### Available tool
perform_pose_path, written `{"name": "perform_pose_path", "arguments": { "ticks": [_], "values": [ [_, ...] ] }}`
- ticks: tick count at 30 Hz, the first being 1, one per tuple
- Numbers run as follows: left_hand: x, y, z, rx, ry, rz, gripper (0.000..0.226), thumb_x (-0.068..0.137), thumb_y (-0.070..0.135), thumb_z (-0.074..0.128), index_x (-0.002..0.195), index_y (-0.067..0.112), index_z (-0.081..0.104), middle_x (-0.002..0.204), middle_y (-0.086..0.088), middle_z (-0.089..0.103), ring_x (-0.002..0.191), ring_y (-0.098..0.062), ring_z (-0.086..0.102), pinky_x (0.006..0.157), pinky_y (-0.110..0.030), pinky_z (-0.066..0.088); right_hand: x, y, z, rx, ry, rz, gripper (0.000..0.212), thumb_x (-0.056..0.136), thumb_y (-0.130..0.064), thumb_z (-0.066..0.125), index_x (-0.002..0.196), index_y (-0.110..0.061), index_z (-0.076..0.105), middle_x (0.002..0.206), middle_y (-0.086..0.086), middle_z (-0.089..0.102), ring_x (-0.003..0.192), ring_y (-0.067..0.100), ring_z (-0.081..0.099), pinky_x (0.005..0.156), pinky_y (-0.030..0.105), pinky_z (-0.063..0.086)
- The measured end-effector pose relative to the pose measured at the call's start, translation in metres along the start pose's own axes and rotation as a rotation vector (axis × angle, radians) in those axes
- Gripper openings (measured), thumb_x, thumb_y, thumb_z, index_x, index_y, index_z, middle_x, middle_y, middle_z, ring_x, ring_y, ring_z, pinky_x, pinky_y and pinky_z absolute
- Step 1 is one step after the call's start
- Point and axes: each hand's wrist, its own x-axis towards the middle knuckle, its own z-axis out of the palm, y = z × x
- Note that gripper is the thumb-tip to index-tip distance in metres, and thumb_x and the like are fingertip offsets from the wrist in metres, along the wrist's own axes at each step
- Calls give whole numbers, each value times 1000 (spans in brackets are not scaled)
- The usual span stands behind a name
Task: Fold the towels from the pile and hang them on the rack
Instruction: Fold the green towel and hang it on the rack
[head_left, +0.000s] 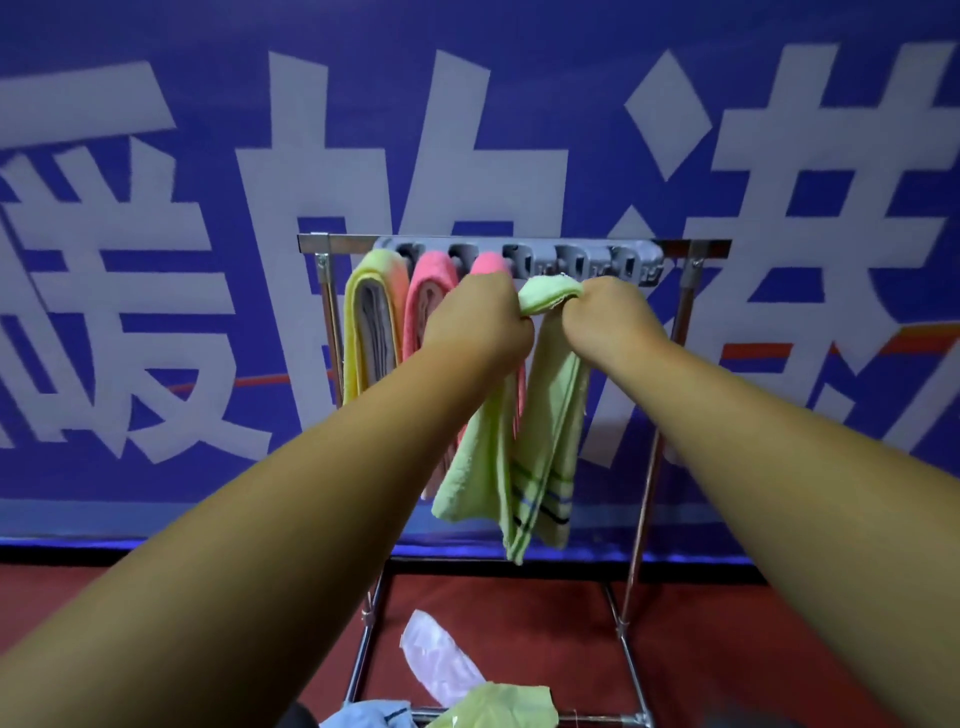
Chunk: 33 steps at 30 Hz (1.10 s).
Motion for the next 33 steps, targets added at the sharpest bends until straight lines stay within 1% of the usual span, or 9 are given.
{"name": "perform_pose_path", "arguments": {
  "ticks": [7, 11, 14, 18, 22, 27, 29, 31, 33],
  "values": [
    [30, 26, 9, -29, -36, 24, 20, 91, 19, 55, 110, 12, 59, 100, -9, 65, 92, -32, 63, 67, -39, 46, 41, -3, -17, -135, 16, -56, 17, 97, -11, 44, 90, -14, 60, 76, 6, 56, 67, 23, 54, 55, 31, 39],
    [44, 40, 14, 60, -55, 53, 17, 95, 12, 60, 112, 12, 58, 108, -11, 67, 95, -32, 60, 75, -38, 43, 60, 6, -26, -240, -28, -25, 21, 103, -14, 44, 98, -10, 64, 88, 10, 64, 79, 28, 62, 69, 35, 46],
    [57, 43, 19, 74, -25, 7, 15, 95, 6, 58, 99, 18, 49, 102, -9, 65, 95, -32, 62, 75, -39, 48, 72, 11, -28, -248, -33, -70, 19, 105, -18, 48, 94, -9, 61, 95, 13, 62, 87, 32, 59, 76, 39, 46],
    [77, 39, 25, 52, -35, -92, 23, 94, 5, 58, 78, 16, 46, 77, -3, 55, 82, -34, 67, 73, -42, 59, 87, 0, -24, -456, -54, 47, 19, 99, -14, 55, 85, -24, 61, 99, 9, 73, 96, 28, 72, 94, 39, 59],
    [97, 38, 27, 31, -43, -134, 31, 94, 1, 61, 72, 14, 43, 74, -5, 49, 62, -23, 51, 54, -32, 38, 109, 3, -10, -546, -2, 34, 15, 92, -17, 56, 90, -17, 71, 84, 7, 73, 80, 30, 70, 92, 42, 58],
    [115, 41, 35, 58, -71, -163, 32, 94, 0, 62, 71, 11, 43, 76, -7, 47, 73, -28, 54, 65, -36, 43, 123, 8, -2, -522, 32, 52, 12, 95, -22, 59, 86, -17, 66, 76, 5, 65, 69, 27, 61, 77, 38, 53],
    [117, 42, 38, 100, -134, -170, 26, 96, 1, 64, 77, 8, 48, 80, -7, 50, 81, -29, 56, 70, -34, 43, 125, 13, 3, -446, 13, 35, 16, 100, -17, 56, 84, -13, 59, 73, 7, 55, 66, 25, 54, 62, 35, 41],
    [119, 44, 36, 185, -283, -185, 6, 100, 6, 65, 106, 6, 62, 98, -9, 62, 99, -33, 61, 75, -33, 42, 123, 18, 12, -397, -66, 29, 22, 102, -10, 53, 81, -17, 53, 77, 9, 50, 67, 25, 52, 58, 35, 40],
    [121, 46, 33, 254, -408, -192, 39, 104, 12, 64, 143, 8, 56, 137, -11, 62, 128, -34, 59, 78, -36, 40, 120, 25, 23, -388, -32, 7, 17, 100, -8, 53, 88, -17, 59, 83, 11, 55, 67, 26, 55, 56, 34, 43]
  ]
}}
